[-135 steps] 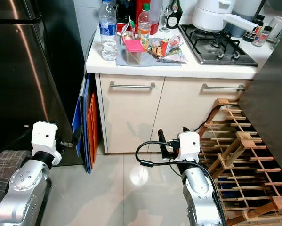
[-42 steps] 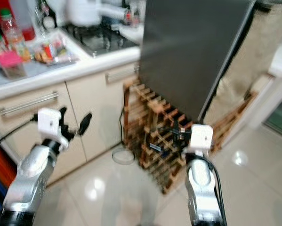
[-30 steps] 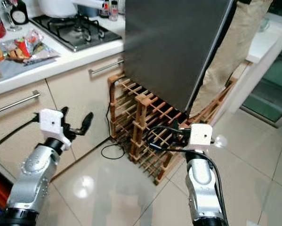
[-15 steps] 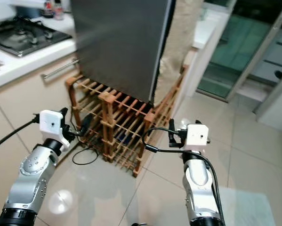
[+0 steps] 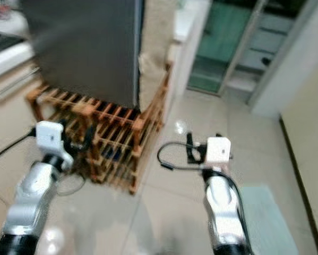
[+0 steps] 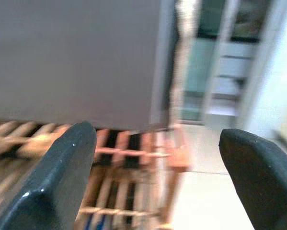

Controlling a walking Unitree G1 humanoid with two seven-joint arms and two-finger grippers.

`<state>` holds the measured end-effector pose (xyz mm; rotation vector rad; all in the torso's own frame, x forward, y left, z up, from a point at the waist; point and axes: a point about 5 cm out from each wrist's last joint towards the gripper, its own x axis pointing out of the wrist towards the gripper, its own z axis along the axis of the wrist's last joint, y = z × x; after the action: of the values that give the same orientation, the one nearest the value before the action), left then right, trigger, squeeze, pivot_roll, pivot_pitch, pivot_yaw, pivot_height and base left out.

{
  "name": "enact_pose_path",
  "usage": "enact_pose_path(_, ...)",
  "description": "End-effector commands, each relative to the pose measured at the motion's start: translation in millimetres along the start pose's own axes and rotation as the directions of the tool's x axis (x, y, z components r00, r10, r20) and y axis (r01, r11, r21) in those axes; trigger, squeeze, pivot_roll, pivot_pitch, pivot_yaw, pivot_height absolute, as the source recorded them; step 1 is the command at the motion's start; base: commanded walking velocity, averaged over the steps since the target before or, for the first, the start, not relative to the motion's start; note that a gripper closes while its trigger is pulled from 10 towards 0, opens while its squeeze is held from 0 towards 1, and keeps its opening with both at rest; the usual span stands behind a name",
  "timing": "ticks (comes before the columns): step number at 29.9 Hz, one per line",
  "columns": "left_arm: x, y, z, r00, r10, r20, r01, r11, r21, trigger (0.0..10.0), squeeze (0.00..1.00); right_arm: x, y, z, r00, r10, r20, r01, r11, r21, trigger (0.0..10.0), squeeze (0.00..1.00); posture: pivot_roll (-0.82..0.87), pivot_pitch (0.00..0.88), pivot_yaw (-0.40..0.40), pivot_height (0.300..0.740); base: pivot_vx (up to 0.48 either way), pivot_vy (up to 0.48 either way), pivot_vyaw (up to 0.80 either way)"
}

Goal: Restocking fridge

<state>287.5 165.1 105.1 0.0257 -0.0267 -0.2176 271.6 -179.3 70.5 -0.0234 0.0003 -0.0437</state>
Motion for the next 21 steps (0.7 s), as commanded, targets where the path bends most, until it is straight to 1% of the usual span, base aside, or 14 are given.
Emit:
enact_pose_path(1, 0.3, 5.4, 3.5, 1.0, 0.016, 0.007, -0.016, 1.0, 0.024, 10.0, 0.0, 1.6, 3.1, 3.3, 1.0, 0.006, 0.016, -0.006, 1.0, 0.016, 10.0, 0.0, -0.02, 0.0, -0.047, 0.74, 0.0, 0.0, -0.7)
enact_pose_path(8, 0.8, 6.6, 5.2, 0.999, 0.033, 0.015, -0.034, 0.999, 0.029, 10.0, 0.0, 2.2, 4.7, 4.6, 0.999, 0.018, 0.029, -0.018, 1.0, 0.021, 10.0, 0.0, -0.02, 0.0, -0.046, 0.74, 0.0, 0.0, -0.71)
enact_pose_path(12, 0.8, 6.6, 5.9, 0.999, 0.036, 0.019, -0.037, 0.999, 0.031, 10.0, 0.0, 3.9, 6.6, 7.4, 0.999, 0.031, 0.038, -0.031, 1.0, -0.005, 10.0, 0.0, -0.02, 0.0, -0.045, 0.74, 0.0, 0.0, 0.0)
enact_pose_path(15, 1.2, 7.1, 8.9, 0.998, 0.048, 0.029, -0.049, 0.998, 0.037, 10.0, 0.0, 6.1, 9.6, 17.0, 0.996, 0.043, 0.08, -0.041, 0.999, -0.025, 10.0, 0.0, -0.02, 0.0, -0.045, 0.74, 0.0, 0.0, 0.0)
enact_pose_path(16, 1.2, 7.1, 8.9, 0.998, 0.048, 0.029, -0.049, 0.998, 0.037, 10.0, 0.0, 6.1, 9.6, 17.0, 0.996, 0.043, 0.08, -0.041, 0.999, -0.025, 10.0, 0.0, -0.02, 0.0, -0.045, 0.74, 0.0, 0.0, 0.0)
enact_pose_path(19, -0.3, 9.6, 21.3, 0.994, 0.078, 0.074, -0.081, 0.996, 0.036, 10.0, 0.0, 5.6, 9.4, 34.9, 0.987, 0.041, 0.153, -0.034, 0.998, -0.043, 10.0, 0.0, -0.02, 0.0, -0.039, 0.74, 0.0, 0.0, 0.0)
enact_pose_path(21, -12.2, 15.3, 26.4, 0.994, 0.073, 0.081, -0.078, 0.995, 0.064, 10.0, 0.0, -0.9, 5.6, 38.5, 0.986, 0.047, 0.16, -0.04, 0.998, -0.047, 10.0, 0.0, -0.02, 0.0, -0.038, 0.74, 0.0, 0.0, 0.0)
